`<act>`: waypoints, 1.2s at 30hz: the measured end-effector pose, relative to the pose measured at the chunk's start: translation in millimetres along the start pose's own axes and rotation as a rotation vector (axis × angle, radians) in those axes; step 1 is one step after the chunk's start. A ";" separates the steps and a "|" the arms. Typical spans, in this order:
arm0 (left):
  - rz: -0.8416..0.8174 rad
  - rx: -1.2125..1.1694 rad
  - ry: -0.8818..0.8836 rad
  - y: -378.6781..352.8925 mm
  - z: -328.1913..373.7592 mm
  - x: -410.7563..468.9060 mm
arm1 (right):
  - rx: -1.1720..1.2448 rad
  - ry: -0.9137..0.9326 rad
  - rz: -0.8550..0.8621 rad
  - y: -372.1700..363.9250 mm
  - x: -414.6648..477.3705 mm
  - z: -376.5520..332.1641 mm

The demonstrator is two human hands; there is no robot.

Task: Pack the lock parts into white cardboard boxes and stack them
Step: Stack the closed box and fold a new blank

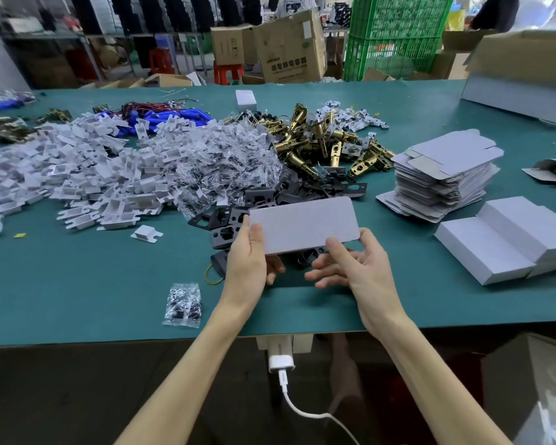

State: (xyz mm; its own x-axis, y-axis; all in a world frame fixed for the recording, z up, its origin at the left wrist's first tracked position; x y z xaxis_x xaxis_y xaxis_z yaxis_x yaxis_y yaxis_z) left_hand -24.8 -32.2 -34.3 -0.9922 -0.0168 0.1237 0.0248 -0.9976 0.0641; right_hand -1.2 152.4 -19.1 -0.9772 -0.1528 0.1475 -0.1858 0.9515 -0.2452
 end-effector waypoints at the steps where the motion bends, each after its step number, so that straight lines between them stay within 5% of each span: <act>1: -0.022 0.006 0.014 -0.9 -1.0 0.7 | -0.013 0.012 -0.006 0.0 -0.7 0.0; 13: -0.146 -0.177 -0.037 1.7 10.3 -4.6 | 0.018 0.011 -0.102 3.2 -3.7 -7.9; 21: -0.023 -0.330 0.008 5.1 13.8 -3.8 | -0.026 0.086 -0.074 -1.5 -3.6 -4.5; 28: -0.237 -0.097 -0.007 2.7 12.6 -8.2 | -0.044 0.123 -0.133 -5.4 -4.8 -11.0; 36: -0.194 0.053 -0.047 -1.0 21.3 -11.0 | -0.031 0.176 -0.018 -1.4 -5.1 -8.3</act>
State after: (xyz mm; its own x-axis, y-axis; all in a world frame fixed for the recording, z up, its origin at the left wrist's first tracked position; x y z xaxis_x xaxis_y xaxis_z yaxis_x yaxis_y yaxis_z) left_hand -11.3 -29.6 -14.6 -0.9722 0.1796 0.1501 -0.1585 -0.9770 0.1429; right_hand 4.8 154.1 -11.6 -0.9402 -0.1236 0.3174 -0.1974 0.9571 -0.2121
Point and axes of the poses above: each hand's wrist, its own x-axis towards the middle knuckle, its own y-axis out of the back of the hand, z = x × y, the point moved 1 cm from there along x, towards the middle knuckle, and after that the axes turned 8 degrees about -z, right-handed, at the moved point
